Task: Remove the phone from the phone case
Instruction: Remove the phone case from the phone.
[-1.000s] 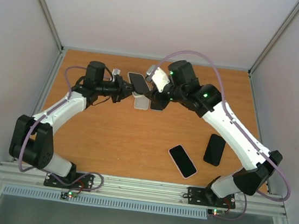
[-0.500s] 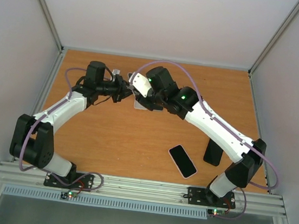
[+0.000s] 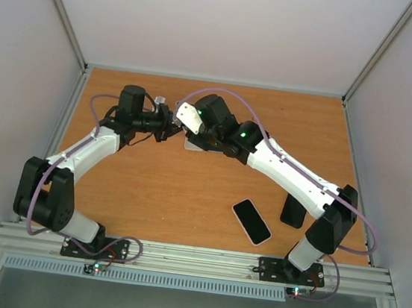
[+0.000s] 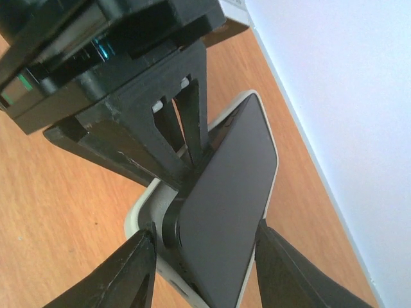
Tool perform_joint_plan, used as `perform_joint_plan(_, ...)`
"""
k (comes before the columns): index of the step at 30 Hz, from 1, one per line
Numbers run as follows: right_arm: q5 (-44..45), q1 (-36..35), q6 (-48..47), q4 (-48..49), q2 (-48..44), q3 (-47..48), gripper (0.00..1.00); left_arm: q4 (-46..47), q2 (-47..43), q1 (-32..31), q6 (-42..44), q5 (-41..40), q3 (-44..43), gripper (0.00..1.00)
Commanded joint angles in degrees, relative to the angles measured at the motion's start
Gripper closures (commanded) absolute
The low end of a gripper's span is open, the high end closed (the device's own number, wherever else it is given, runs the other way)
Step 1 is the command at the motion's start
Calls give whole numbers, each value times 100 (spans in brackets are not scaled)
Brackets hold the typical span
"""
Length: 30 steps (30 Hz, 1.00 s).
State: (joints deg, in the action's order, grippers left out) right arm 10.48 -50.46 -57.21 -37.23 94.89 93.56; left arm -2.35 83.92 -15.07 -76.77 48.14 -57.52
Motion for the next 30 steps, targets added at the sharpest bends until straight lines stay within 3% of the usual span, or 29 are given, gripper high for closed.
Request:
perform_joint_plan(1,400,-87,-383,311,99,-137,57,616,-192,22,-57,122,-39,100)
perform_joint_plan(10,705,-111,-772,758,135,-461,58,680,-155,-40,-68,149,-56,100)
perform_joint_plan(17,994,-114,-954,1113,280,-565,68,725,-205,-95,28,224,-71,100)
perform_joint_plan(27,981,-14,-1035,1192,457,-628,68,963,-228,-180,75,303,-76,100)
perform_joint_plan(30,893,-6,-922,1035,429,-584,76,976,-236,-180,169,298,-63,100)
